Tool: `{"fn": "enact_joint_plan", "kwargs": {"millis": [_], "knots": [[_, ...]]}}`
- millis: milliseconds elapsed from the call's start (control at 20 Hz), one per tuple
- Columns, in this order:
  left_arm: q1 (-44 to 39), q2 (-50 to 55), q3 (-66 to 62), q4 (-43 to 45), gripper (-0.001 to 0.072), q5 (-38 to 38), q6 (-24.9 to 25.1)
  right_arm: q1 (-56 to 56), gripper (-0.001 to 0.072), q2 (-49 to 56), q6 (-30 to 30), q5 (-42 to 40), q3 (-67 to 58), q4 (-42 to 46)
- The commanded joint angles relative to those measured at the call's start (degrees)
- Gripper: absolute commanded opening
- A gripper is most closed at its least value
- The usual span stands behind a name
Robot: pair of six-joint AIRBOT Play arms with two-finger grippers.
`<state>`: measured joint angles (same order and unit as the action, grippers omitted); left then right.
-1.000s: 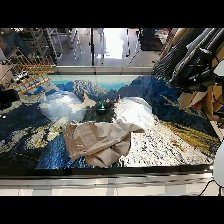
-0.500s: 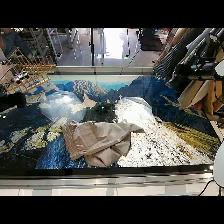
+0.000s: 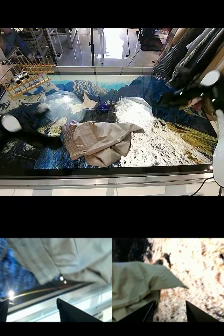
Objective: Fold the clothes and pants, and hang the long-sleeved shirts on hangers.
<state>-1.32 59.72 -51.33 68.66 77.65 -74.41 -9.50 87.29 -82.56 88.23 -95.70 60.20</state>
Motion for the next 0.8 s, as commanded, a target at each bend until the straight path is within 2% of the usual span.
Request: {"fn": "enact_joint_plan", "kwargs": {"millis": [0, 100, 150, 200, 300, 450, 600, 750], "knots": [[-8.44, -2.97, 11.43, 4.24, 0.0642, -10.69, 7.80, -1.90, 0.0464, -0.74, 1.73, 0.26, 17.46, -15.98], [-15.80, -2.86, 11.43, 11.87, 0.0690, -16.85, 9.31, -3.04, 0.0523, -1.07, 2.29, -2.91, 27.28, -21.29], [-19.91, -2.47, 11.45, 16.96, 0.0690, -19.10, 9.25, -3.08, 0.0533, -1.11, 2.38, -4.90, 30.86, -22.16], [-23.32, -1.77, 11.43, 20.72, 0.0691, -20.55, 9.22, -3.06, 0.0576, -1.09, 2.36, -7.23, 33.79, -22.47], [-28.15, 0.17, 11.43, 25.35, 0.0692, -24.24, 6.16, -2.64, 0.0606, -1.03, 2.80, -11.39, 38.25, -24.09], [-29.70, 3.85, 10.95, 25.62, 0.0693, -30.40, 3.28, -2.60, 0.0612, -0.50, 3.89, -15.56, 40.15, -27.19], [-29.70, 7.23, 10.64, 25.64, 0.0694, -30.25, 7.41, -2.01, 0.0608, 0.87, 2.12, -19.80, 40.13, -29.27], [-29.70, 8.44, 10.62, 25.57, 0.0687, -32.68, 7.93, 1.42, 0.0593, 2.93, 2.05, -26.77, 40.11, -30.32]]}}
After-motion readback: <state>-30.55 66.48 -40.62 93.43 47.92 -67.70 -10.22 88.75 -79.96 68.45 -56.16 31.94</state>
